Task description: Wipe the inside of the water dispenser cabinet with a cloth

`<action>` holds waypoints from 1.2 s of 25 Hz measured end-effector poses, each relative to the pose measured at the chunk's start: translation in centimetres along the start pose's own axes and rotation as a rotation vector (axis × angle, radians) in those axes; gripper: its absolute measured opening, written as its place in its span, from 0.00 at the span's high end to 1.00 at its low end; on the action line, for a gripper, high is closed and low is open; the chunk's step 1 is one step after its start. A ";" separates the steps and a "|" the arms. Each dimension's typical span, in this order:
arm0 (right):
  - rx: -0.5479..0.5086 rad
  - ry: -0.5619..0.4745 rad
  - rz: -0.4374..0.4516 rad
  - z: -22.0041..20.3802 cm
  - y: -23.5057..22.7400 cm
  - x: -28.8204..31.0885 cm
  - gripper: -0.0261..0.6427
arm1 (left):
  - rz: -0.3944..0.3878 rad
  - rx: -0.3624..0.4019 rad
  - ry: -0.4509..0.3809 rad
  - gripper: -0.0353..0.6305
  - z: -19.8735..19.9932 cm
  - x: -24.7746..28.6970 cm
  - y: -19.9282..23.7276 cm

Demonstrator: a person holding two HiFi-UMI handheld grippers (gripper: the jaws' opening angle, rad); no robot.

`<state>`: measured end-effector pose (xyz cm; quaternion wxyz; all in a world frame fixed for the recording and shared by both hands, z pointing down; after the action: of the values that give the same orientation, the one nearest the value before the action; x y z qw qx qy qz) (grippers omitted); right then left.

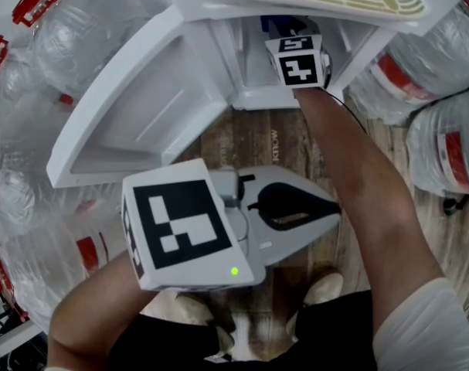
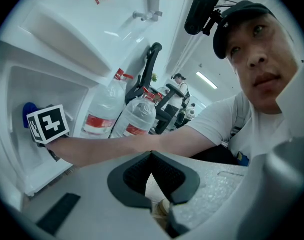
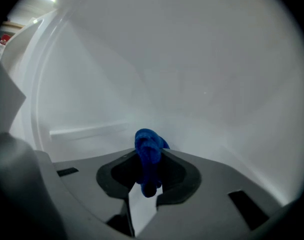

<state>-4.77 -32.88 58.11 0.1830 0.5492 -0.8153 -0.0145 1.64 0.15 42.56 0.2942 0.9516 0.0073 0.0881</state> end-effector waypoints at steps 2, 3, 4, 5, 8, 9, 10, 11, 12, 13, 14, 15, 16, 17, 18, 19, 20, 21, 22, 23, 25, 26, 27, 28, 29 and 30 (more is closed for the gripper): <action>0.002 0.026 0.004 -0.9 0.0 0.2 0.83 | 0.000 -0.001 -0.002 0.95 0.1 0.0 0.0; 0.004 0.030 0.009 -1.1 0.1 0.1 0.83 | 0.000 -0.001 -0.002 0.95 0.1 0.0 0.0; 0.005 0.027 0.017 -1.1 0.3 -0.1 0.83 | -0.001 -0.001 -0.001 0.95 0.1 0.1 -0.1; 0.004 0.018 0.025 -0.9 0.4 -0.3 0.83 | -0.003 -0.001 0.000 0.95 0.1 0.2 -0.1; 0.002 -0.034 0.036 0.8 0.3 -1.1 0.83 | -0.010 0.006 -0.001 0.95 0.3 0.3 -0.1; 0.005 -0.055 0.039 1.7 0.1 -1.4 0.83 | -0.012 0.009 -0.002 0.95 0.3 0.3 -0.1; 0.006 -0.078 0.044 2.7 0.1 -1.7 0.83 | -0.014 0.011 -0.003 0.95 0.4 0.3 -0.1; 0.004 -0.101 0.054 3.6 0.3 -2.0 0.83 | -0.015 0.012 -0.005 0.95 0.5 0.3 -0.1; -0.003 -0.122 0.068 4.5 0.7 -2.2 0.83 | -0.016 0.011 -0.007 0.95 0.5 0.3 0.0; -0.014 -0.138 0.085 5.2 1.1 -2.3 0.83 | -0.017 0.012 -0.010 0.95 0.6 0.4 0.0; -0.024 -0.146 0.100 5.8 1.6 -2.2 0.83 | -0.019 0.016 -0.012 0.95 0.7 0.4 0.0; -0.031 -0.147 0.109 6.3 1.8 -2.0 0.83 | -0.022 0.020 -0.014 0.95 0.8 0.3 0.0; -0.037 -0.145 0.109 6.7 1.8 -1.7 0.83 | -0.024 0.024 -0.016 0.95 0.9 0.3 -0.1; -0.047 -0.148 0.102 7.1 1.7 -1.4 0.83 | -0.025 0.025 -0.018 0.95 1.0 0.2 -0.2; -0.062 -0.156 0.097 7.4 1.7 -1.1 0.83 | -0.025 0.022 -0.019 0.95 1.1 0.1 -0.2; -0.081 -0.163 0.099 7.3 1.8 -0.9 0.83 | -0.023 0.017 -0.020 0.95 1.1 0.0 -0.2; -0.094 -0.162 0.105 6.8 2.1 -0.6 0.83 | -0.021 0.010 -0.020 0.95 1.1 0.0 -0.1; -0.095 -0.154 0.108 6.0 2.4 -0.3 0.83 | -0.017 0.003 -0.019 0.95 1.0 0.0 0.0; -0.084 -0.141 0.108 5.0 2.6 -0.1 0.83 | -0.013 -0.003 -0.017 0.95 0.8 0.0 0.1; -0.067 -0.126 0.104 4.1 2.8 0.1 0.83 | -0.011 -0.006 -0.013 0.95 0.7 -0.1 0.1; -0.043 -0.095 0.100 2.2 3.2 0.6 0.83 | -0.006 -0.008 -0.005 0.95 0.6 -0.1 0.2; -0.041 -0.081 0.102 1.4 3.5 0.9 0.83 | -0.003 -0.009 -0.004 0.95 0.6 -0.1 0.2; -0.045 -0.068 0.107 0.6 3.6 1.2 0.83 | -0.003 -0.010 -0.004 0.95 0.6 0.0 0.2; -0.049 -0.055 0.112 0.0 3.7 1.4 0.83 | -0.004 -0.008 -0.007 0.95 0.6 0.1 0.2; -0.051 -0.042 0.118 -0.6 3.8 1.5 0.83 | -0.004 -0.008 -0.009 0.95 0.6 0.1 0.3; -0.050 -0.029 0.126 -1.1 4.0 1.7 0.83 | -0.003 -0.009 -0.011 0.95 0.5 0.1 0.3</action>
<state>-8.51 -32.68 60.55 0.1856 0.4918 -0.8501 -0.0314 1.81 -0.43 42.32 0.2985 0.9508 0.0067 0.0823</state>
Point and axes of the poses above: the fingertips, and each gripper's own axes: x forward along the fingers, y to its left, z out of its top, the point moved 3 cm from there along -x, backward along the fingers, and after that the axes turned 9 degrees about -z, right-handed, at the moved point
